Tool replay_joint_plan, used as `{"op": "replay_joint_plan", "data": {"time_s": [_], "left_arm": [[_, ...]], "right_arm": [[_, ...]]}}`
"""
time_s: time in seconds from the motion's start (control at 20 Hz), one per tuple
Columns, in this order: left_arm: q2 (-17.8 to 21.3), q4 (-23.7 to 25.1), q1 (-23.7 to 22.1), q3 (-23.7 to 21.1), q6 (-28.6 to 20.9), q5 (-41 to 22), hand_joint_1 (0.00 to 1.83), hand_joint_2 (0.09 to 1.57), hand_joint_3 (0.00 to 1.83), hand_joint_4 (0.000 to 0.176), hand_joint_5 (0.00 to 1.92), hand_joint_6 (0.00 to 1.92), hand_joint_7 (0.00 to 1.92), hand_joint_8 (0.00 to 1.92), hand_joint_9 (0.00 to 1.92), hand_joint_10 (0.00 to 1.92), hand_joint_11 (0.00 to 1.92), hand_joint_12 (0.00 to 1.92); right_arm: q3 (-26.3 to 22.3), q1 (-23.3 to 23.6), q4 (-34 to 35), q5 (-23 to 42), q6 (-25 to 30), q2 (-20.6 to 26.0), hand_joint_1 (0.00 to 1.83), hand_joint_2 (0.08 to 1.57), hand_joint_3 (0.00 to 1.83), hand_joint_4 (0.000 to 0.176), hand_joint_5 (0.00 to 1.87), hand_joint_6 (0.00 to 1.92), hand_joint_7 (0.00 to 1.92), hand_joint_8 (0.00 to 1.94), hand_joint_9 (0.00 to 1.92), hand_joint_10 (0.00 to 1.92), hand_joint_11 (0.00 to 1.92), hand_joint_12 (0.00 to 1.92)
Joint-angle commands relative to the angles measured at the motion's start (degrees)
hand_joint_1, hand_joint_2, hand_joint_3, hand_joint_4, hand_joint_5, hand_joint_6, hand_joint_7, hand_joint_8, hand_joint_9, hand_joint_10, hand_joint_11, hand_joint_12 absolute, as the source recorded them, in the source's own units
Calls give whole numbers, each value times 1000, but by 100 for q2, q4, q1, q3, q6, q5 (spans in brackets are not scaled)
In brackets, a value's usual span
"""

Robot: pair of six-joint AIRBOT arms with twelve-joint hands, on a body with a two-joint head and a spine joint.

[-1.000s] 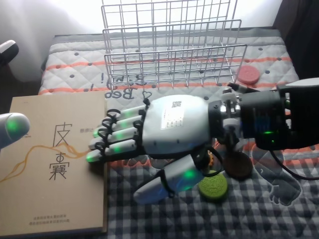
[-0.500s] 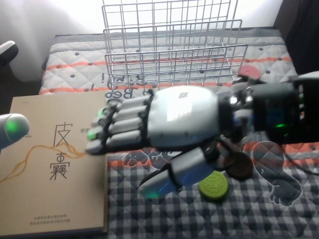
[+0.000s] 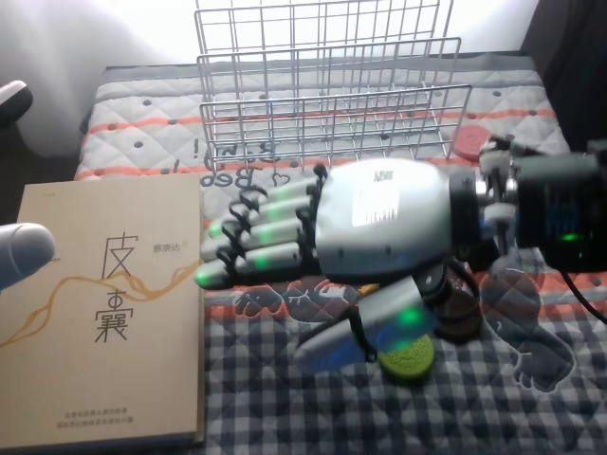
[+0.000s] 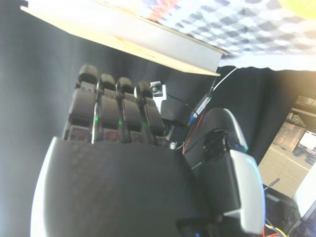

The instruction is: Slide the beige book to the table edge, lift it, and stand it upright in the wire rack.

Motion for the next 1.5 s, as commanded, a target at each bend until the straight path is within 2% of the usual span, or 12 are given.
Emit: {"op": "replay_joint_plan", "data": {"time_s": [0.0, 0.15, 0.3, 0.55, 0.85, 0.95, 1.05, 1.45], "left_arm": [[-20, -32, -18, 2, -27, -765, 343, 1014, 1, 176, 0, 0, 0, 0, 0, 0, 0, 0], [-26, -29, 18, 5, -27, -827, 341, 1010, 0, 176, 0, 0, 0, 0, 0, 0, 0, 0], [-30, -29, 25, 5, -27, -829, 328, 1011, 0, 176, 0, 0, 0, 0, 0, 0, 0, 0], [-46, -28, 27, 5, -28, -872, 322, 1009, 0, 176, 0, 0, 0, 0, 0, 0, 0, 0], [-45, -27, 30, -2, -28, -900, 289, 1023, 3, 176, 21, 7, 0, 0, 0, 0, 0, 0], [-46, -27, 30, -2, -28, -909, 285, 1023, 2, 176, 6, 0, 0, 0, 0, 0, 0, 0], [-48, -27, 30, -2, -31, -913, 296, 1023, 2, 176, 10, 3, 0, 0, 0, 0, 0, 0], [-64, -20, 33, 22, -83, -939, 308, 1020, 2, 176, 8, 0, 0, 0, 0, 0, 0, 0]], "right_arm": [[-1, 32, 235, 343, 13, -75, 0, 1293, 3, 0, 121, 1, 110, 2, 75, 4, 107, 58], [12, -13, 92, 203, 13, -130, 0, 1297, 1, 0, 140, 5, 136, 8, 106, 12, 158, 76], [53, -55, 15, 81, 13, -191, 0, 1297, 1, 0, 140, 4, 137, 6, 103, 8, 114, 55], [203, -56, 14, 39, 13, -432, 0, 1304, 1, 0, 158, 8, 156, 8, 131, 12, 151, 65], [365, -47, 33, 21, 13, -623, 0, 1298, 0, 0, 140, 0, 127, 0, 108, 1, 283, 126], [424, -27, 35, 18, 13, -689, 0, 1317, 6, 0, 176, 13, 152, 9, 128, 8, 225, 104], [472, -11, 38, 13, 13, -738, 0, 1314, 4, 0, 163, 5, 141, 3, 116, 2, 261, 122], [705, 18, 79, 11, 13, -996, 0, 1301, 0, 0, 136, 0, 134, 1, 111, 2, 194, 100]]}}
